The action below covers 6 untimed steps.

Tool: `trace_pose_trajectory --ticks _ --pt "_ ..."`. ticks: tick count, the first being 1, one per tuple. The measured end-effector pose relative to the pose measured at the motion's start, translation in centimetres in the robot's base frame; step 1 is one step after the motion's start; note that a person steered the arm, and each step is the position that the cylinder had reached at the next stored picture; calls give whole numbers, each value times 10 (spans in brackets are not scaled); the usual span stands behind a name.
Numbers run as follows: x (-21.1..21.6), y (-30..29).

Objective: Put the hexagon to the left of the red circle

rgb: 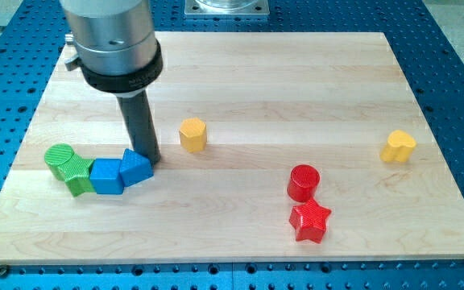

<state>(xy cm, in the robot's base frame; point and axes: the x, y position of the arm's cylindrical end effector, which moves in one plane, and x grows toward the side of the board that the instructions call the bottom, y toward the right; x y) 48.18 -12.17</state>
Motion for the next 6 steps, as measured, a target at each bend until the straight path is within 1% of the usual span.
trace_pose_trajectory --ticks 1,2,3,4,5,6 --pt "-1 -20" --pt "-3 9" --pt "-43 30" --pt "-36 94" --pt "3 153" --pt "1 153"
